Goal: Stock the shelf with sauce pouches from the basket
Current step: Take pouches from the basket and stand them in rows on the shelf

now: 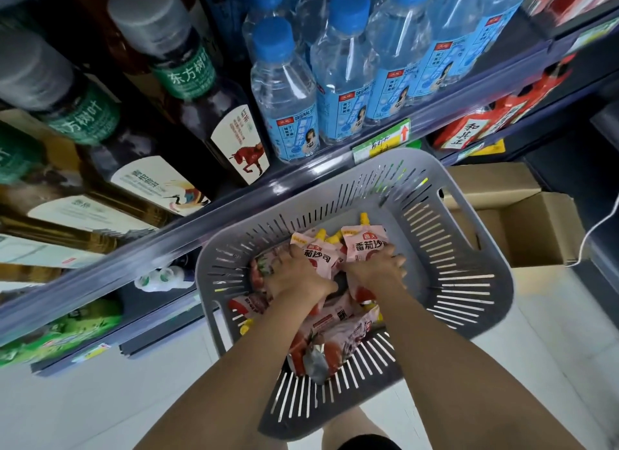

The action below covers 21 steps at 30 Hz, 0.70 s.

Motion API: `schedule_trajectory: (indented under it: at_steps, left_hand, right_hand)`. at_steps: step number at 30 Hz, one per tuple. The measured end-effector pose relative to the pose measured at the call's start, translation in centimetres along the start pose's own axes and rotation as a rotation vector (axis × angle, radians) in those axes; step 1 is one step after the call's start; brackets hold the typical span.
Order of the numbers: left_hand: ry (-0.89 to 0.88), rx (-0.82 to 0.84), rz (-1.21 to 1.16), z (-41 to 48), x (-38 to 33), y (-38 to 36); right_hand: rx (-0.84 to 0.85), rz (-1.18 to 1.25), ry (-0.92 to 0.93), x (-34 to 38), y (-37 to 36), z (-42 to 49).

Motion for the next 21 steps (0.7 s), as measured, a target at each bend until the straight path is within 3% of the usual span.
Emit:
schedule_trajectory:
  at_steps: [6,12,21]
  left_hand:
    - [-0.009,0.010,-0.013,-0.3,-0.1,0.8]
    - [-0.085,-0.086,-0.021,-3.5,-0.3,3.0]
    - [-0.313,-0.359,-0.147,-11.2,2.2,8.0]
  right_hand:
    - [-0.036,0.018,0.009,0.3,0.9,-0.5]
    - [-0.109,0.094,0.097,0.6,3.5,-3.3]
    - [-0.196,0.168,0.155,-0.6,7.2,-12.5]
Point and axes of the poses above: each hand's wrist, its own z-axis towards the middle knuckle, its own y-axis out of the back of the hand, x = y × z, the point moved 3 cm from there along z, towards the middle knuckle, and after that the axes turned 4 degrees about -z, right-handed, at the moved point
